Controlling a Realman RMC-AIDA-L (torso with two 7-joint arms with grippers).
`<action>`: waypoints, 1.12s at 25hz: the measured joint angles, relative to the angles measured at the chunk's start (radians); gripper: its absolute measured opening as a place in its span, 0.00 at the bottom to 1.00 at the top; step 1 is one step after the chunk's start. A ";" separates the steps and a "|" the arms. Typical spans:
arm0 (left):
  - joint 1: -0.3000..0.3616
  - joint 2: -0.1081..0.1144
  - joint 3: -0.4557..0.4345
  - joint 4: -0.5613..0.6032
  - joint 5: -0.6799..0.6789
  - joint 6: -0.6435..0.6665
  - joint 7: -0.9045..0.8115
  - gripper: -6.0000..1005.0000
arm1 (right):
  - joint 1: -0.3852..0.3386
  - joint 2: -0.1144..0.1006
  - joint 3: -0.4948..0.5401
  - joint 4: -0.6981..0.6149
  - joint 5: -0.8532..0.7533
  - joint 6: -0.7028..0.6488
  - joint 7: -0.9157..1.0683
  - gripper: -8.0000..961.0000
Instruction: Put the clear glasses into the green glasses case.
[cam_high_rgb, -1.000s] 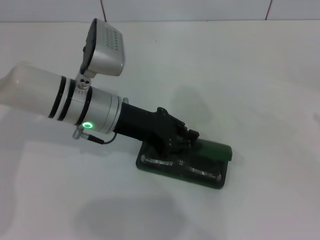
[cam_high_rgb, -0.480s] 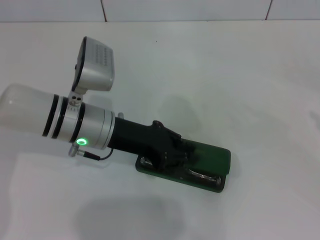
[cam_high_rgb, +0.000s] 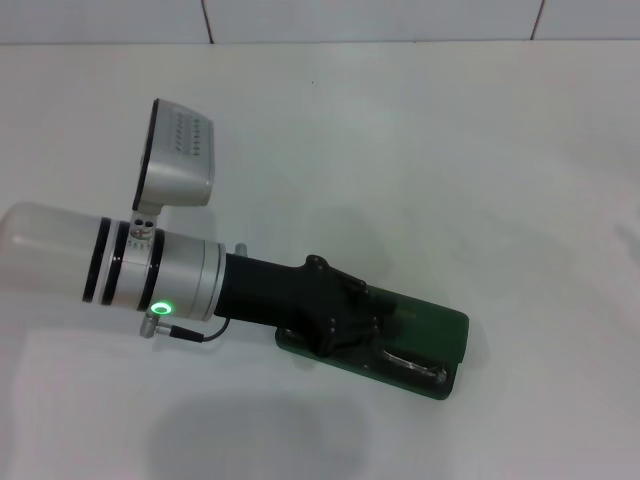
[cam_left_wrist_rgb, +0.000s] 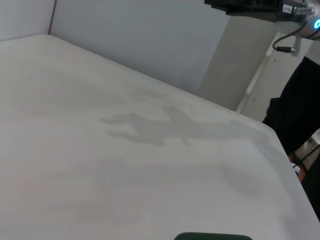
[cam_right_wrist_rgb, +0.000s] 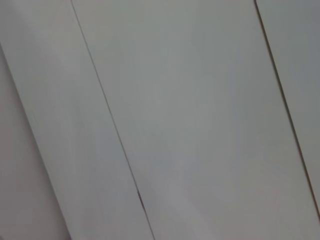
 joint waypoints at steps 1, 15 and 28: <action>0.001 0.000 0.000 -0.004 -0.001 -0.001 0.002 0.22 | 0.000 0.000 0.000 0.000 0.000 -0.001 0.000 0.52; 0.006 0.000 0.026 -0.025 -0.012 0.012 0.026 0.21 | 0.006 0.001 0.000 0.015 0.011 -0.031 0.000 0.53; 0.134 0.013 0.021 0.242 -0.344 0.289 0.078 0.31 | 0.048 0.000 -0.188 0.028 -0.069 -0.154 -0.131 0.54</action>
